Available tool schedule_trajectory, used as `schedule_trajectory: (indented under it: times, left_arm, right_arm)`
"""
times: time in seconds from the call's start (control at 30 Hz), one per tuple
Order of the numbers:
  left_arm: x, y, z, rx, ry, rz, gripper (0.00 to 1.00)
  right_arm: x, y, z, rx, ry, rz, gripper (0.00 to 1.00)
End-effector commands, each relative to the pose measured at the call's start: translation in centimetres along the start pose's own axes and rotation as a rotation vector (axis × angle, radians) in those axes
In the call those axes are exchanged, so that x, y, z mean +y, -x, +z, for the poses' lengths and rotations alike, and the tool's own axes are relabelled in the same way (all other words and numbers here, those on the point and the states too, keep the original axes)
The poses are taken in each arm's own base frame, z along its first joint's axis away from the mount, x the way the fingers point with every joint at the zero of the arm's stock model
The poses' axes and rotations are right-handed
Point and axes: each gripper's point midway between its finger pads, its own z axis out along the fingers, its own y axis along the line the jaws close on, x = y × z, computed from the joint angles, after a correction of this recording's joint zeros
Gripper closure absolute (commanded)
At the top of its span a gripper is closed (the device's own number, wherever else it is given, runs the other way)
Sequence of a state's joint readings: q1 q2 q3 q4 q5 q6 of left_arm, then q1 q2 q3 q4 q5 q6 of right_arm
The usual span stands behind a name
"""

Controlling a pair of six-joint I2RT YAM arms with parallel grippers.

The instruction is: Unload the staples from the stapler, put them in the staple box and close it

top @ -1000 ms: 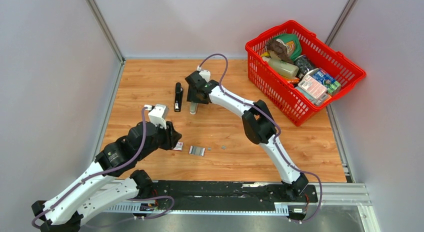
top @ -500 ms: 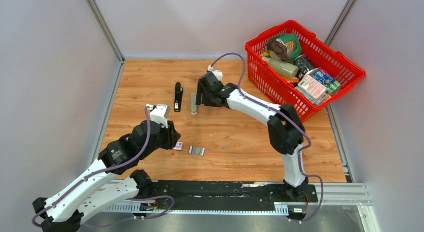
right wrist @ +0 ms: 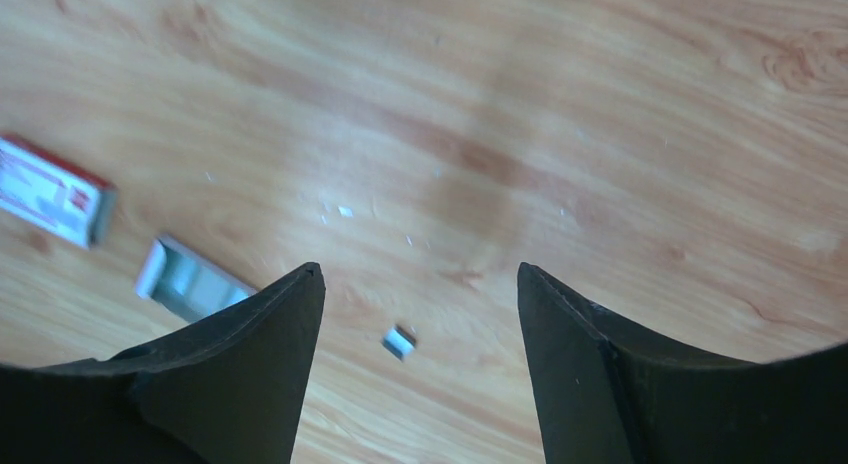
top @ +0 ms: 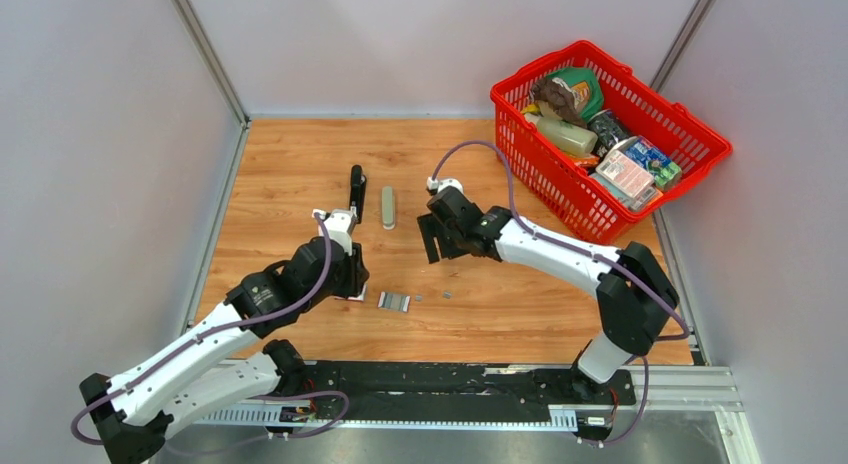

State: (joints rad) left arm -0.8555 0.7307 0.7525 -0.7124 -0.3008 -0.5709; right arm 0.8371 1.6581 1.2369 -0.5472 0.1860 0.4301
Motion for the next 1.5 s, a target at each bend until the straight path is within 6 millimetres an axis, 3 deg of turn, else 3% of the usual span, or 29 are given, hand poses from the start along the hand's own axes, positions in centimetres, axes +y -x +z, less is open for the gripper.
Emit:
schedule_trajectory:
  times: [0.0, 0.2, 0.4, 0.6, 1.13, 1.47]
  left_arm:
    - [-0.9, 1.2, 0.6, -0.036, -0.023, -0.017, 0.58]
    - [-2.2, 1.1, 1.6, -0.029, -0.070, -0.020, 0.58]
    - [-3.0, 0.4, 2.1, -0.002, -0.104, -0.022, 0.59]
    - [-2.7, -0.3, 2.1, 0.009, -0.103, -0.024, 0.59]
    - [-1.8, -0.9, 2.2, 0.009, -0.078, -0.005, 0.58]
    - [-2.0, -1.1, 2.6, 0.024, -0.081, -0.006, 0.59]
  right_arm:
    - [-0.2, -1.1, -3.0, -0.049, 0.020, -0.203, 0.24]
    - [0.1, -4.0, -2.3, -0.030, 0.057, -0.346, 0.25]
    - [3.5, -7.7, -1.3, -0.005, 0.169, -0.584, 0.28]
    - [4.0, -9.5, -0.2, 0.038, 0.200, -0.685, 0.27]
    - [2.9, -11.4, 2.0, 0.074, 0.187, -0.658, 0.29]
    - [1.9, -11.8, 2.2, 0.094, 0.209, -0.588, 0.32]
